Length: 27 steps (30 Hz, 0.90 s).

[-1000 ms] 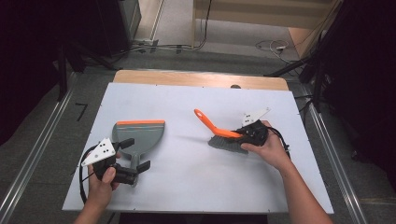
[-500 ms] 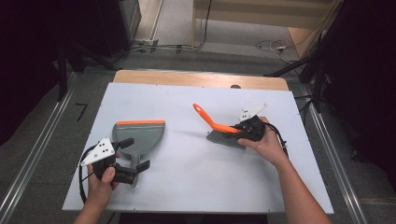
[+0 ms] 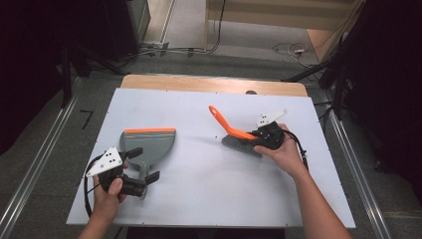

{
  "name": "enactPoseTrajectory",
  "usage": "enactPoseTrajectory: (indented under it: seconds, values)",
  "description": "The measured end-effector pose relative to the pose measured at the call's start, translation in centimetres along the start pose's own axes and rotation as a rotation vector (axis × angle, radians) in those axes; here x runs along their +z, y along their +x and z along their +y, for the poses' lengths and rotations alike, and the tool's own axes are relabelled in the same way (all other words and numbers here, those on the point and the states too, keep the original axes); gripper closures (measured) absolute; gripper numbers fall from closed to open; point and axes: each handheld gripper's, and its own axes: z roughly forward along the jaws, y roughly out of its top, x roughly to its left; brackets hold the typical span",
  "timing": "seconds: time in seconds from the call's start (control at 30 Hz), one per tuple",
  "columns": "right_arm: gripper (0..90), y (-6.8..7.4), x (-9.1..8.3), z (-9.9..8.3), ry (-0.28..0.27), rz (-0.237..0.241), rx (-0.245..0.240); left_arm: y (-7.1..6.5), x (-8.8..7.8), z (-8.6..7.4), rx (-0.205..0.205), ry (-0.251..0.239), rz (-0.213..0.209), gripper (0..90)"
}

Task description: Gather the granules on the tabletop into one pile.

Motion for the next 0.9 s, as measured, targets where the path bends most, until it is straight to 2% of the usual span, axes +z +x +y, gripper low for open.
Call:
enactPoseTrajectory:
  seconds: [0.07, 0.2, 0.27, 0.33, 0.4, 0.57, 0.67, 0.73, 0.8, 0.9]
  values:
    - [68.8, 0.3, -0.3, 0.3, -0.021, 0.002, 0.014, 0.0, 0.0, 0.0, 0.0, 0.002, 0.0, 0.0]
    - [68.7, 1.3, -0.8, 1.4, -0.057, -0.026, 0.052, 0.0, 0.0, 0.0, 0.002, 0.002, -0.001, 0.0]
    - [68.7, 1.9, -0.7, 2.2, -0.067, -0.051, 0.086, 0.0, 0.1, 0.0, 0.002, 0.002, -0.001, 0.0]
    - [68.7, 2.7, -0.2, 3.0, -0.078, -0.096, 0.11, 0.0, 0.0, 0.0, 0.003, 0.003, -0.002, 0.0]
    - [68.7, 3.7, 0.7, 3.8, -0.094, -0.132, 0.161, 0.0, 0.0, 0.0, 0.005, 0.006, 0.0, 0.0]
    - [68.7, 5.2, 3.8, 4.9, -0.105, -0.172, 0.332, 0.1, -0.1, 0.0, 0.004, 0.004, -0.001, 0.0]
    - [68.7, 5.0, 5.3, 4.6, -0.074, -0.199, 0.417, 0.2, -0.2, 0.0, 0.003, 0.0, -0.002, 0.0]
    - [68.7, 4.6, 5.8, 4.1, -0.048, -0.223, 0.473, 0.2, -0.3, 0.0, 0.002, -0.002, -0.002, 0.0]
    - [68.7, 4.2, 5.5, 3.5, -0.062, -0.233, 0.525, 0.2, -0.3, 0.0, 0.002, -0.001, -0.002, 0.0]
    - [68.6, 3.8, 4.7, 2.7, -0.065, -0.258, 0.55, 0.2, -0.2, 0.0, 0.003, 0.0, -0.004, 0.0]
